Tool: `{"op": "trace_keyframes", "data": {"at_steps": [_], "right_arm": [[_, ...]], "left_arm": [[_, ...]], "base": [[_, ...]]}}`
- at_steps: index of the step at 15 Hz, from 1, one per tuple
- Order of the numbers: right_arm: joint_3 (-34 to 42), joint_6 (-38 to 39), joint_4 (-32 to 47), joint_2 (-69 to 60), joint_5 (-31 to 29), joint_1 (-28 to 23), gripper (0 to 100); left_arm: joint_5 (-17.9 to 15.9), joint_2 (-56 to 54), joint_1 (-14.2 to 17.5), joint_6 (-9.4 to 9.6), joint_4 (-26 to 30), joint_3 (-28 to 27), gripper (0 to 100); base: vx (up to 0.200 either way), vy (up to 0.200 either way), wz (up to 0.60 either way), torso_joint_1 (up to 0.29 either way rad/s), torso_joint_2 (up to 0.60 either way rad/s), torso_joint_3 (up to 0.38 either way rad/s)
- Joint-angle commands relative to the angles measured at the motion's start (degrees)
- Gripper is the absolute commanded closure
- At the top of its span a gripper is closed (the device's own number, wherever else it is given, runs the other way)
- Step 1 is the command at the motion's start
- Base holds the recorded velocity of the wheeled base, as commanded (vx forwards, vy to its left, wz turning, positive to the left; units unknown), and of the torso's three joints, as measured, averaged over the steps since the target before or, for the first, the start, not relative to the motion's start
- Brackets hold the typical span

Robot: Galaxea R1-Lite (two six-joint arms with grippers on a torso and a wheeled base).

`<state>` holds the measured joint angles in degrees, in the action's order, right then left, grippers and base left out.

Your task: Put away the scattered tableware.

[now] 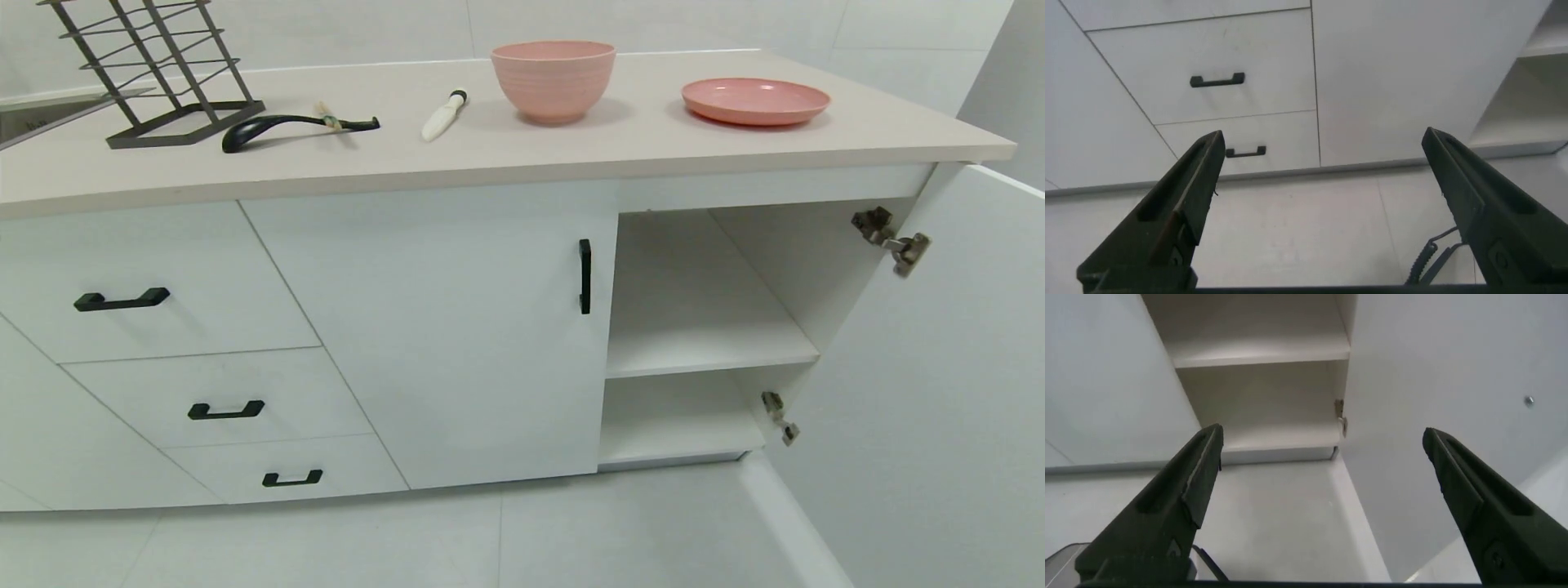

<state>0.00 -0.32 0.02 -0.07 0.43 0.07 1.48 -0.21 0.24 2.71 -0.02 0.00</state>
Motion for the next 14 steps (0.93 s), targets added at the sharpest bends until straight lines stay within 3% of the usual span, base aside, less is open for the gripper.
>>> {"op": "trace_keyframes", "data": {"at_steps": [1,6,14], "right_arm": [[0.0,0.0,0.0,0.1,0.0,0.0,0],[0.0,0.0,0.1,0.1,0.0,0.0,0],[0.0,0.1,0.1,0.1,0.0,0.0,0]], "left_arm": [[0.1,0.2,0.0,-0.16,-0.1,0.0,0],[0.0,0.2,0.0,1.34,-0.1,0.0,0],[0.0,0.2,0.0,0.99,0.0,0.0,0]], "base": [[0.200,0.000,0.00,0.002,0.01,-0.002],[0.200,0.000,0.00,0.004,0.00,0.003],[0.000,0.000,0.00,0.000,0.00,0.000]]}}
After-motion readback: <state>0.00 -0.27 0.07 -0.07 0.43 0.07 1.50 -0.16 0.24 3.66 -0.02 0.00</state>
